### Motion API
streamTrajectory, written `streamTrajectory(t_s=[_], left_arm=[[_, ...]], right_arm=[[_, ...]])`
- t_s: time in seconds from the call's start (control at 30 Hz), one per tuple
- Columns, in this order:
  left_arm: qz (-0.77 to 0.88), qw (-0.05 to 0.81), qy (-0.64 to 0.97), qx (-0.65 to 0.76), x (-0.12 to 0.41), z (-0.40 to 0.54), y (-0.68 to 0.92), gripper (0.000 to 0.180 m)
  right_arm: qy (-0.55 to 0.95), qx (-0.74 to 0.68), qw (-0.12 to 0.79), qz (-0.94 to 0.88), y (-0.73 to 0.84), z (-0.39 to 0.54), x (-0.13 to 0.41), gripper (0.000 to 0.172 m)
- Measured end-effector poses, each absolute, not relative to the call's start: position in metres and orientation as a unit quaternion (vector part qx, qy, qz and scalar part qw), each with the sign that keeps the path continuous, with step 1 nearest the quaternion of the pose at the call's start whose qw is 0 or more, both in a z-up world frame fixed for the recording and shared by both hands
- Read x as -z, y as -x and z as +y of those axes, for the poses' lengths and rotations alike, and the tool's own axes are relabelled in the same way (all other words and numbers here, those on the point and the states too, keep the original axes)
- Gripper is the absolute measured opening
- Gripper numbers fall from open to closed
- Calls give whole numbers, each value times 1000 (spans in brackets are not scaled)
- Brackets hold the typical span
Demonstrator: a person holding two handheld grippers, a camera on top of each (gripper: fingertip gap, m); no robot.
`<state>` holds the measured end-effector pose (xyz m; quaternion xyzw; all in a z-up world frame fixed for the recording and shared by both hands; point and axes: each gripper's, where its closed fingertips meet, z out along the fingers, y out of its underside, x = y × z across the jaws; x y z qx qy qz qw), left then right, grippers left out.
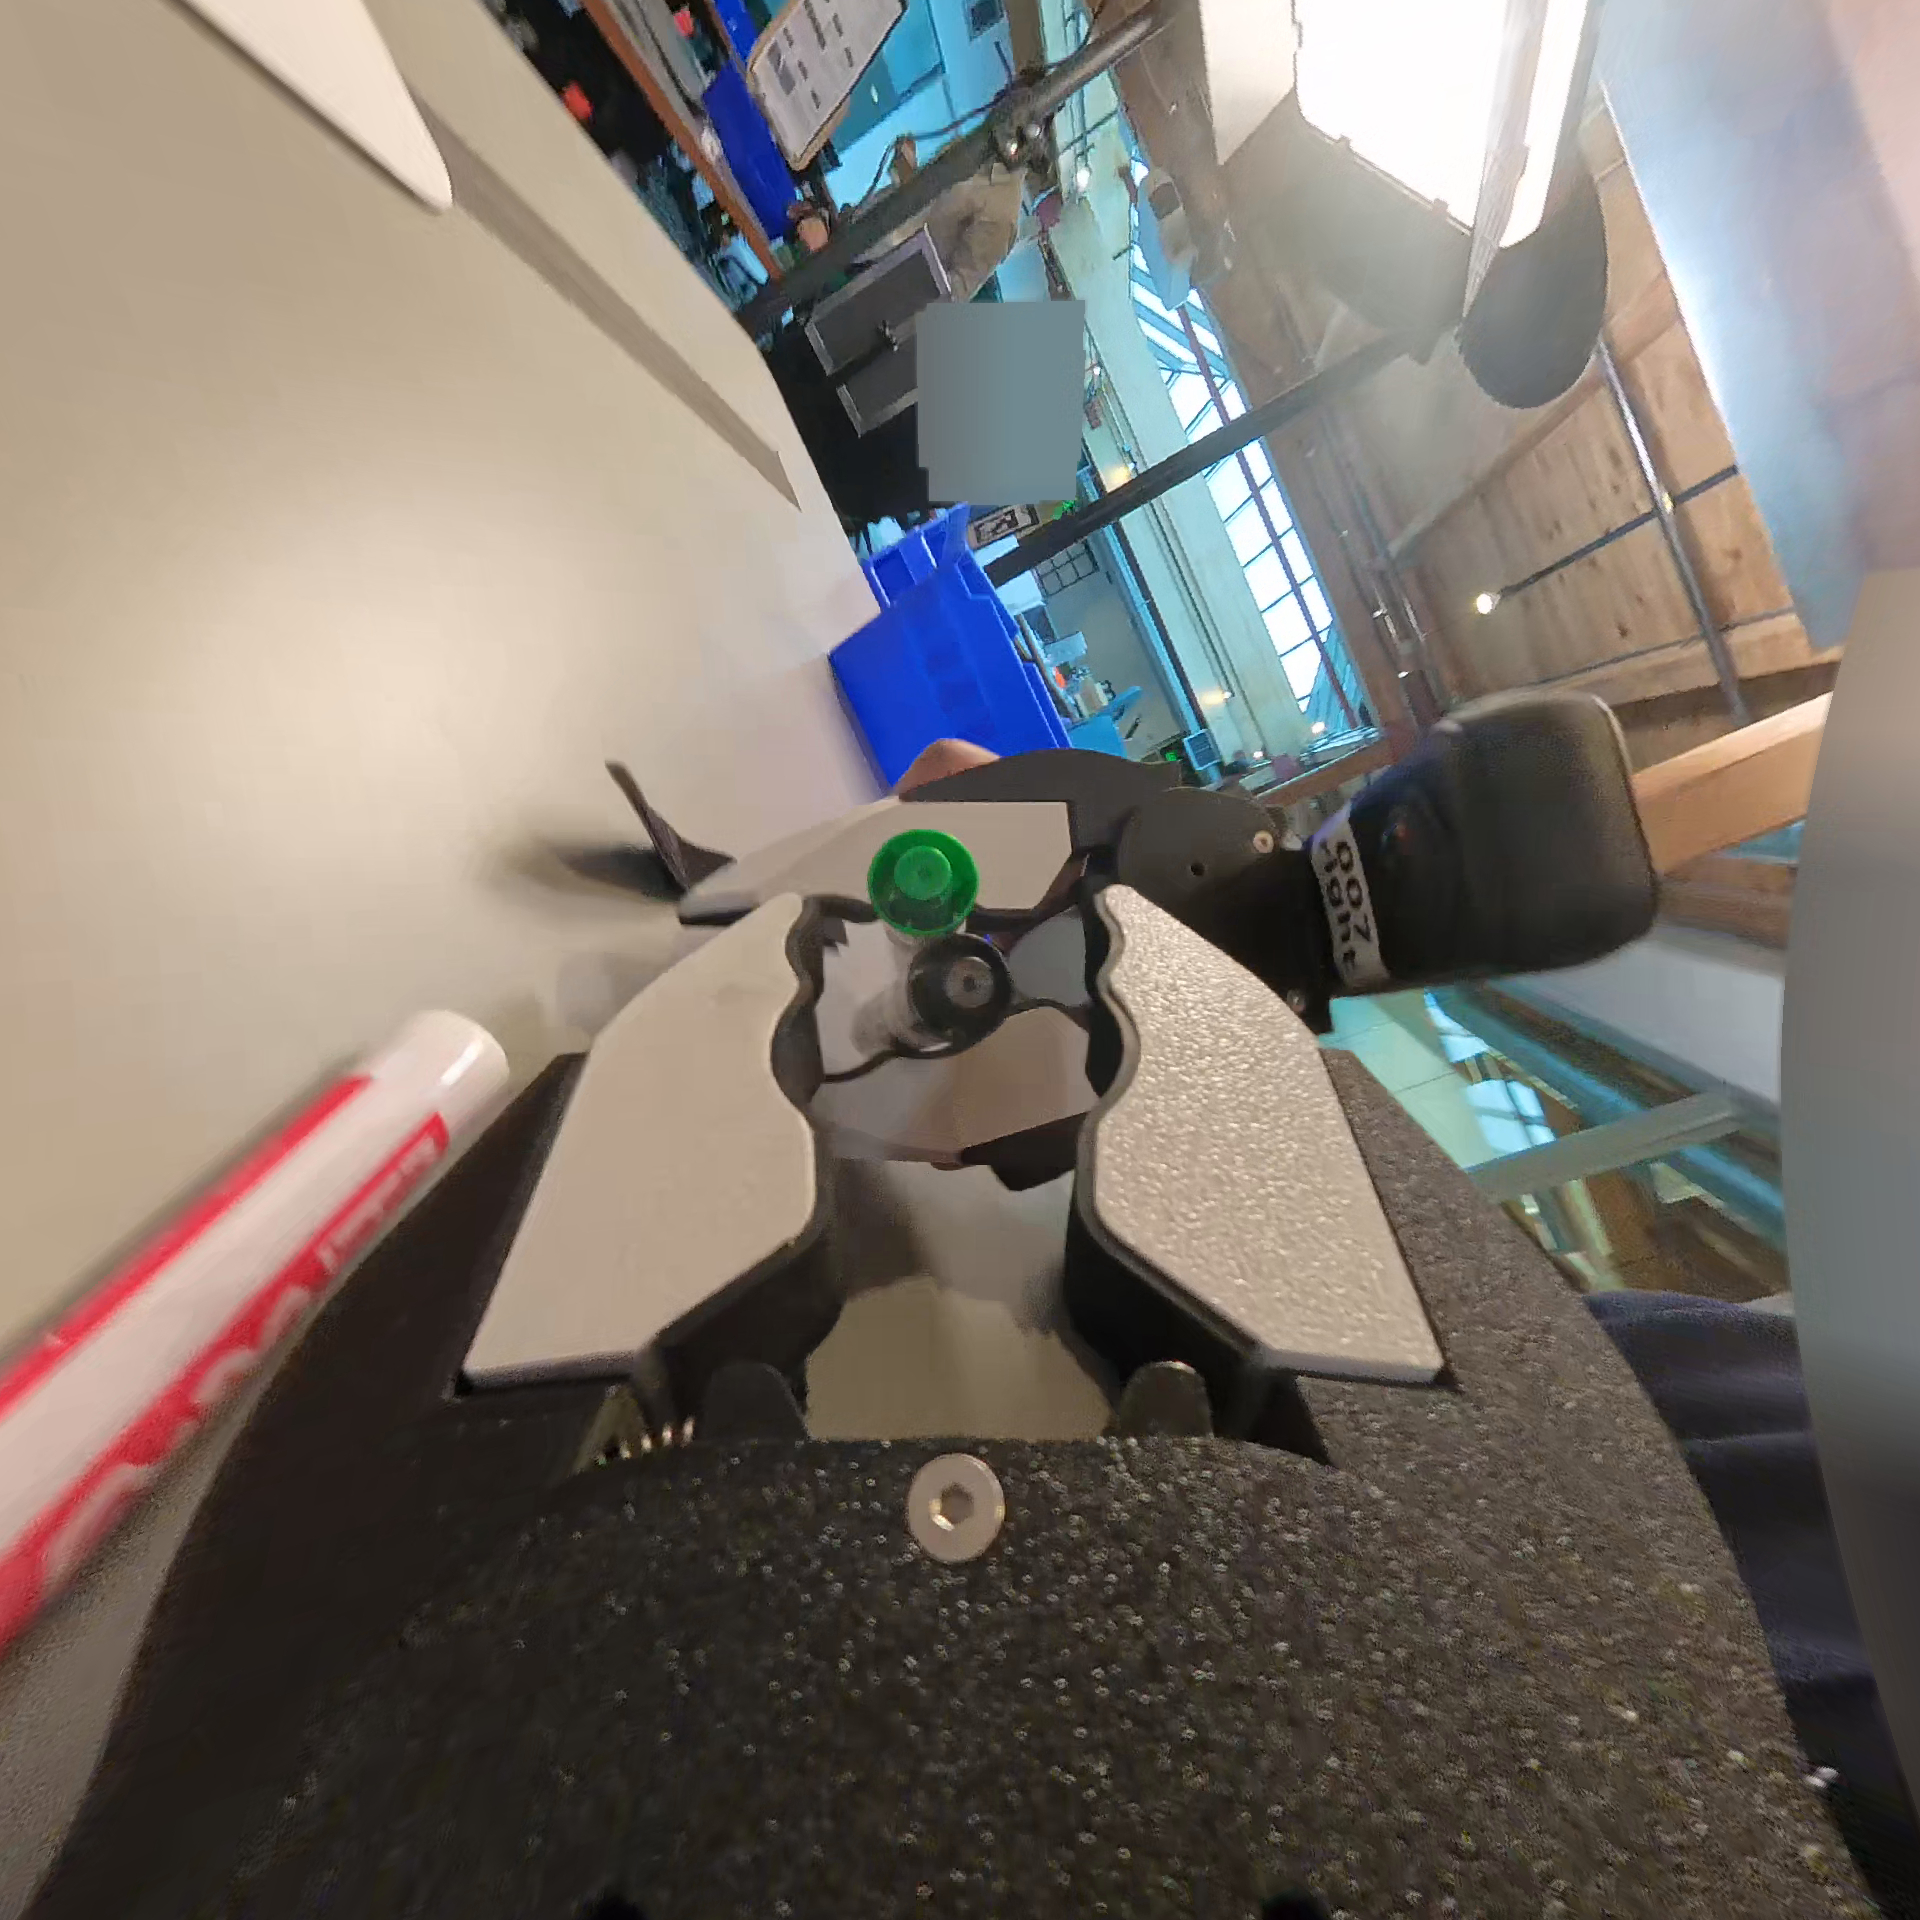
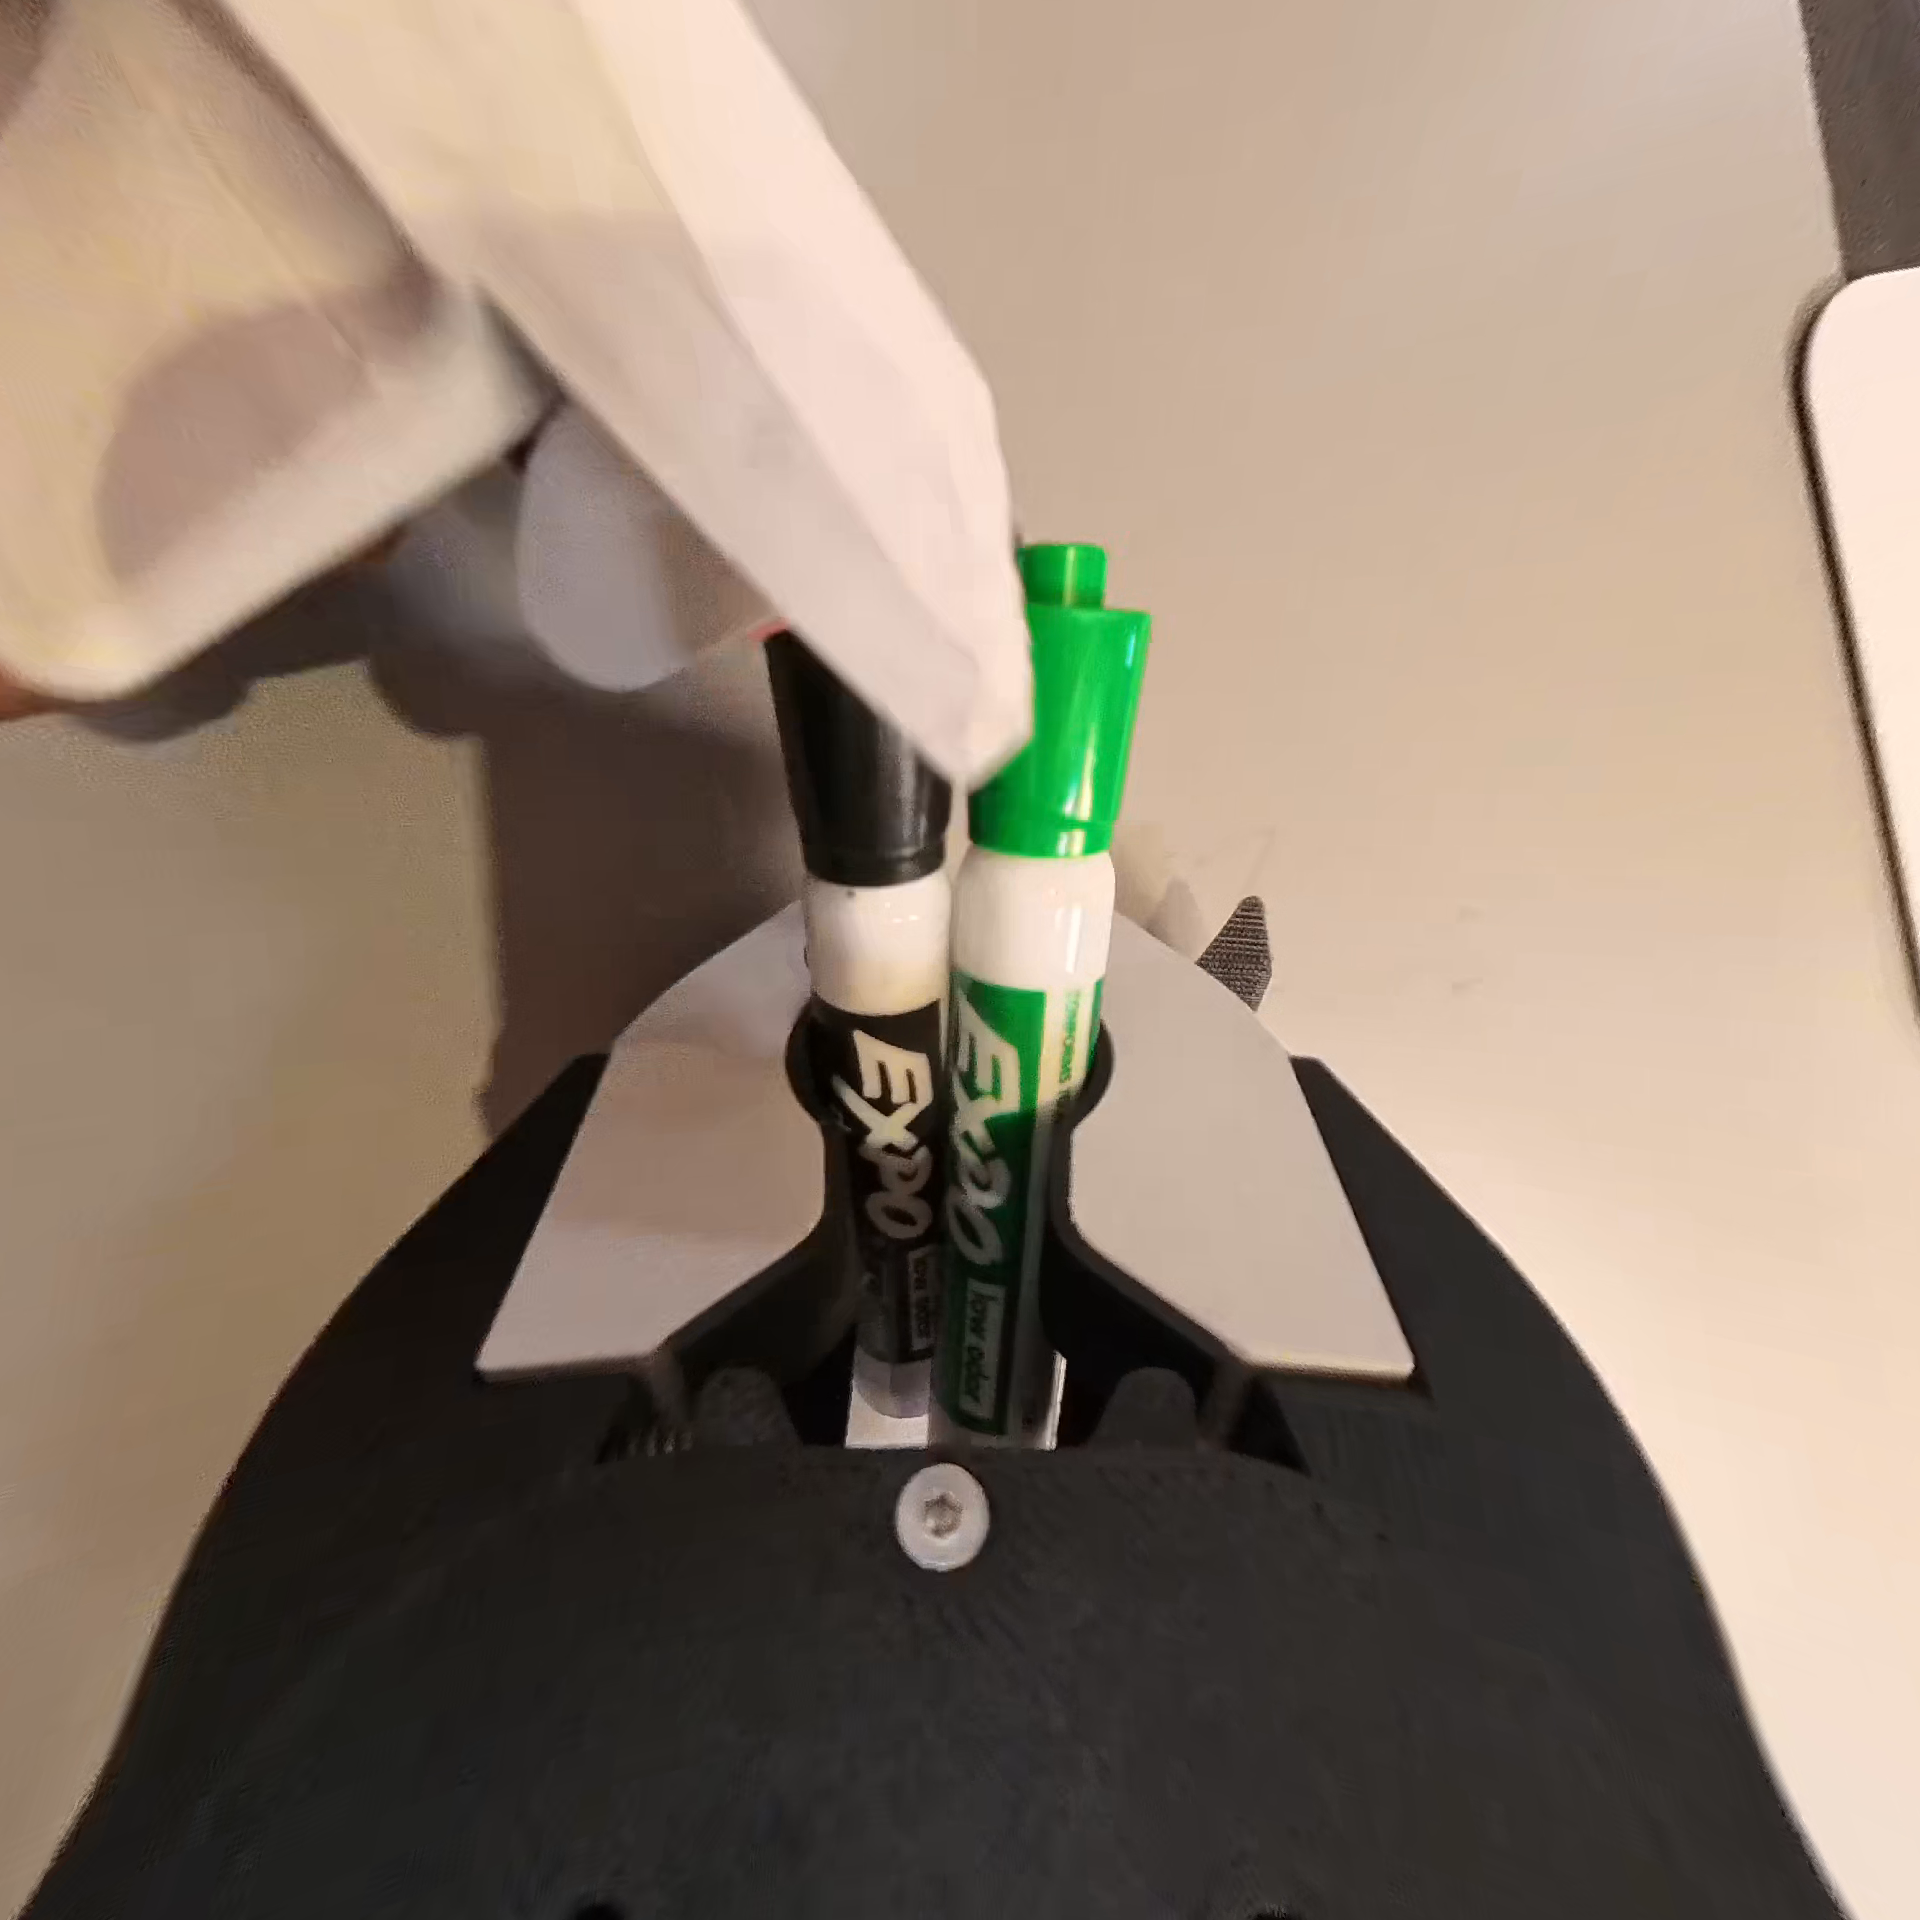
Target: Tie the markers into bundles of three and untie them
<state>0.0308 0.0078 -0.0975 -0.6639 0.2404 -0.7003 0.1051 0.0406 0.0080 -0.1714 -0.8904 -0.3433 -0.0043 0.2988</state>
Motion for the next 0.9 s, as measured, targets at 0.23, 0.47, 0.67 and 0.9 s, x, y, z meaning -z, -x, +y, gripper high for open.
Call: streamTrajectory(t_s=[0.23,0.47,0.67,0.9], left_arm=[[345,245,609,672,67,31,-24,62],[444,388,510,626,41,28,-16,69],[497,486,436,571,32,22,-10,75],[468,468,452,598,34,22,-9,82]], right_arm=[[877,-109,280,-374,-23,0,162,40],[847,-143,290,-421,-10,-11,152,40],[835,-131,289,-449,-13,-16,155,39],[823,-145,318,-447,-16,-21,164,39]])
